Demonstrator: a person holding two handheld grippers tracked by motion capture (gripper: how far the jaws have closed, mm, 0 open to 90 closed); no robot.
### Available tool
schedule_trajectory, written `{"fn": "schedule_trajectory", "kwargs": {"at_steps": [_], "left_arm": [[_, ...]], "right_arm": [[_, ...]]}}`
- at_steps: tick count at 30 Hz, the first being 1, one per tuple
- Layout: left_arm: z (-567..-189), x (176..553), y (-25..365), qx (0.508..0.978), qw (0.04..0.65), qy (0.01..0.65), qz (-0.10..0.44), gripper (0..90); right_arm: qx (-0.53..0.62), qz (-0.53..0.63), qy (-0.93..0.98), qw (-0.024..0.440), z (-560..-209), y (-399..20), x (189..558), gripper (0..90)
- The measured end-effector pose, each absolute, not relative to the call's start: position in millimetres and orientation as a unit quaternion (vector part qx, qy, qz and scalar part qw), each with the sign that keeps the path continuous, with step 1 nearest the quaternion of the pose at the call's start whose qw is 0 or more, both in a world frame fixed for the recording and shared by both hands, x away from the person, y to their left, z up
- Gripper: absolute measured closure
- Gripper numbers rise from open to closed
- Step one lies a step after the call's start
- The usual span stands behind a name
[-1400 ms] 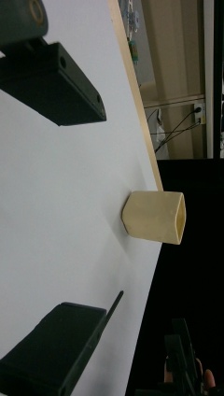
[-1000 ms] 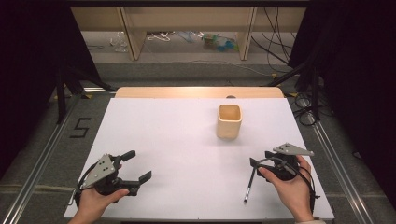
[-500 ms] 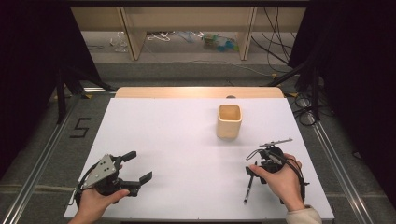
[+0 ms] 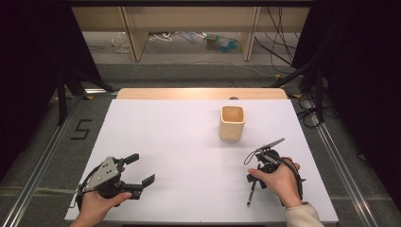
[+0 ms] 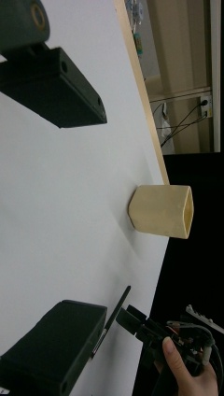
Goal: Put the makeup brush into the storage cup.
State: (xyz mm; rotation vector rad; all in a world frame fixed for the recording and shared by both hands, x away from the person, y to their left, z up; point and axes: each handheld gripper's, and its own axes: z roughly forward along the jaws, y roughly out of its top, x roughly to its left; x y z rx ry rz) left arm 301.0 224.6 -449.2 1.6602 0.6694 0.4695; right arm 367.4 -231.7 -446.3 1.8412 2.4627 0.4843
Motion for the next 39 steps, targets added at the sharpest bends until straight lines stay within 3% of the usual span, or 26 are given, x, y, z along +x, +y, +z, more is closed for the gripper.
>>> {"fn": "schedule_trajectory", "kwargs": {"at_steps": [2, 14, 15, 17, 29, 39], "left_arm": [[-449.2, 300.8, 224.3, 0.716, 0.602, 0.289, 0.202, 7.3], [-449.7, 302.0, 223.8, 0.717, 0.605, 0.281, 0.203, 7.5], [-449.7, 301.9, 223.8, 0.717, 0.605, 0.281, 0.202, 7.5], [-449.8, 301.9, 223.8, 0.717, 0.605, 0.281, 0.202, 7.5], [-449.5, 301.3, 223.9, 0.719, 0.601, 0.284, 0.203, 7.6], [-449.8, 301.5, 223.8, 0.720, 0.600, 0.284, 0.203, 7.7]], "right_arm": [[0.608, 0.146, 0.781, -0.001, -445.3, -228.5, 366.9, 37.7], [0.601, 0.103, 0.793, 0.016, -451.9, -221.5, 368.9, 44.3], [0.609, 0.096, 0.788, -0.010, -449.7, -220.2, 368.7, 45.2], [0.602, 0.088, 0.794, 0.017, -451.1, -218.2, 368.4, 46.6], [0.583, 0.043, 0.811, 0.032, -449.9, -212.0, 367.6, 64.8], [0.585, 0.038, 0.810, 0.014, -449.4, -216.0, 372.1, 81.4]]}}
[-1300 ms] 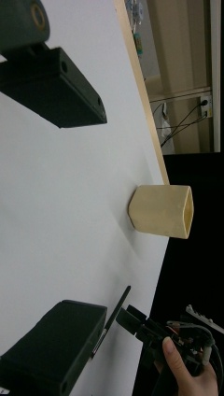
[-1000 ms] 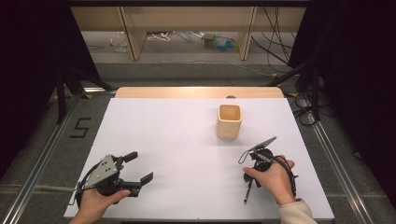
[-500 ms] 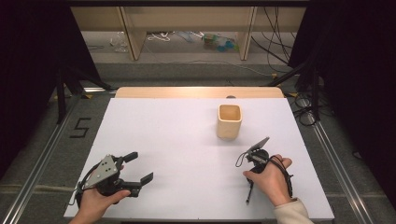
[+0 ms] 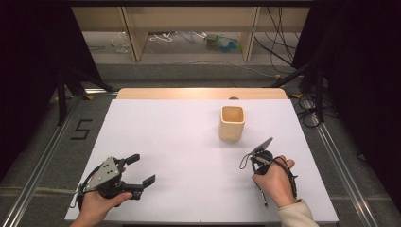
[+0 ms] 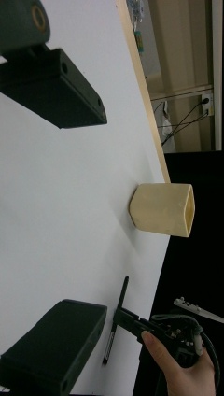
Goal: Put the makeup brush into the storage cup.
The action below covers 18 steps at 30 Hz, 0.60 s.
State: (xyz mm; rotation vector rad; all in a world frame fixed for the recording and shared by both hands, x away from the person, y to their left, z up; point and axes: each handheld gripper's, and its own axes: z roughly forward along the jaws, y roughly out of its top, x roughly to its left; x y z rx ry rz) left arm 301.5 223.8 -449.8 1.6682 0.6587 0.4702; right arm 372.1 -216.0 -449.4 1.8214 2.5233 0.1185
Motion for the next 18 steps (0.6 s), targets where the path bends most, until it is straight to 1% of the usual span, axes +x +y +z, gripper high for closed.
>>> {"fn": "schedule_trajectory", "kwargs": {"at_steps": [1, 6, 8, 12, 18], "left_arm": [[-449.8, 301.6, 223.8, 0.720, 0.600, 0.283, 0.203, 7.7], [-450.1, 301.5, 223.3, 0.721, 0.600, 0.283, 0.201, 7.9], [-450.2, 301.5, 223.1, 0.721, 0.600, 0.282, 0.200, 7.9], [-451.0, 301.3, 222.0, 0.722, 0.601, 0.283, 0.196, 8.1], [-451.2, 301.1, 221.3, 0.726, 0.597, 0.281, 0.193, 8.3]], "right_arm": [[0.579, 0.045, 0.814, 0.020, -451.2, -217.4, 372.7, 82.8], [0.552, 0.032, 0.833, -0.007, -449.8, -219.6, 378.7, 83.9], [0.539, 0.045, 0.841, 0.000, -451.7, -221.4, 379.5, 84.0], [0.522, 0.036, 0.852, -0.015, -449.5, -222.2, 380.3, 84.1], [0.462, 0.055, 0.885, -0.013, -449.9, -227.7, 381.6, 84.0]]}}
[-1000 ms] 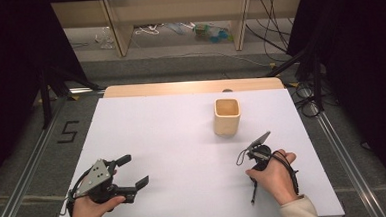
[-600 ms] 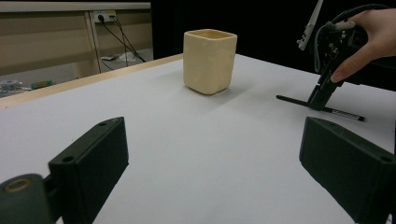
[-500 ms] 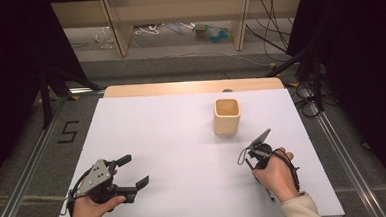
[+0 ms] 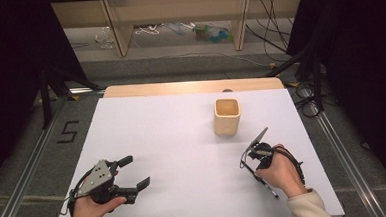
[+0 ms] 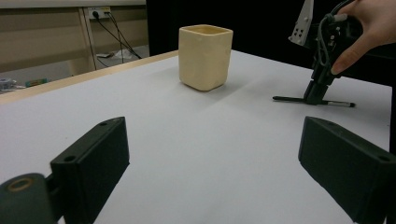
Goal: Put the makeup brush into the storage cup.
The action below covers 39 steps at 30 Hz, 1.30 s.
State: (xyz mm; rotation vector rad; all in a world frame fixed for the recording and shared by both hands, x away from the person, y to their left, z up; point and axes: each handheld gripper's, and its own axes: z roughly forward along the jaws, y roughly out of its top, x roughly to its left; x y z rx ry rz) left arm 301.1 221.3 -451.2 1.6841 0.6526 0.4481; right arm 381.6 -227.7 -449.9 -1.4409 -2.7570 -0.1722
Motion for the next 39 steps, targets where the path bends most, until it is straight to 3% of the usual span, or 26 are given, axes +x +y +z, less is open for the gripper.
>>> {"fn": "schedule_trajectory", "kwargs": {"at_steps": [5, 6, 8, 10, 13, 39], "left_arm": [[-452.4, 300.9, 220.0, 0.728, 0.597, 0.280, 0.187, 8.6], [-452.6, 301.1, 219.7, 0.728, 0.598, 0.278, 0.186, 9.0], [-452.9, 300.3, 219.0, 0.734, 0.592, 0.275, 0.187, 9.2], [-452.8, 300.6, 218.6, 0.740, 0.590, 0.263, 0.188, 9.8], [-454.1, 299.3, 215.9, 0.740, 0.592, 0.263, 0.182, 10.5], [-463.0, 292.8, 172.1, 0.780, 0.578, 0.195, 0.140, 18.6]], "right_arm": [[-0.373, -0.086, -0.924, -0.010, -441.2, -227.7, 382.1, 84.1], [-0.243, -0.068, -0.967, -0.029, -437.5, -220.6, 377.6, 84.0], [-0.214, -0.075, -0.974, -0.020, -436.5, -218.9, 375.7, 84.1], [-0.183, -0.090, -0.978, -0.054, -430.8, -215.7, 375.7, 84.2], [-0.125, -0.082, -0.987, -0.055, -428.1, -211.2, 375.0, 84.1], [-0.025, -0.046, -0.998, -0.031, -415.0, -175.1, 373.1, 84.2]]}}
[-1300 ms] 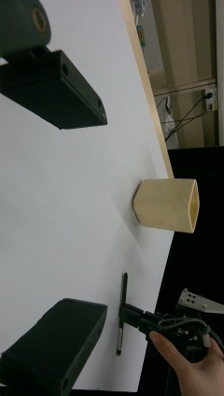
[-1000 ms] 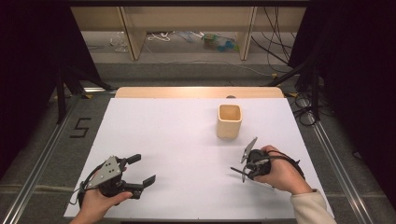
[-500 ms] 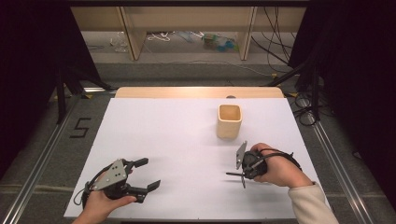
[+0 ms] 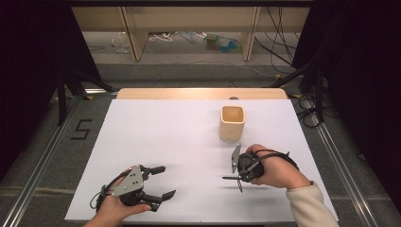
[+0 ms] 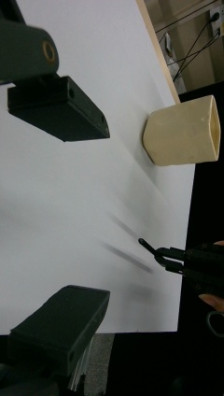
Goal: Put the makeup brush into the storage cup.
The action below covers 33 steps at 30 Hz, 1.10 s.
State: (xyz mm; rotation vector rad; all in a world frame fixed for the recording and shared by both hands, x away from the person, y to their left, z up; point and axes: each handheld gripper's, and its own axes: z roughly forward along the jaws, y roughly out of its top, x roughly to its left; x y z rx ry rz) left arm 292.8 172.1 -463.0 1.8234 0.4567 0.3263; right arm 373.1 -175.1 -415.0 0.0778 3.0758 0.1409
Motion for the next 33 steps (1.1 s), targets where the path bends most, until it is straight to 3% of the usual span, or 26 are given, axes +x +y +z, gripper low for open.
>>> {"fn": "schedule_trajectory", "kwargs": {"at_steps": [21, 33], "left_arm": [[-469.4, 300.5, 121.2, 0.804, 0.568, 0.130, 0.116, 25.1], [-470.8, 302.8, 111.9, 0.804, 0.568, 0.134, 0.113, 29.6]], "right_arm": [[-0.025, 0.041, 0.998, 0.047, -407.5, -144.1, 373.5, 84.2], [-0.043, 0.031, 0.998, 0.043, -404.9, -132.1, 372.0, 84.2]]}}
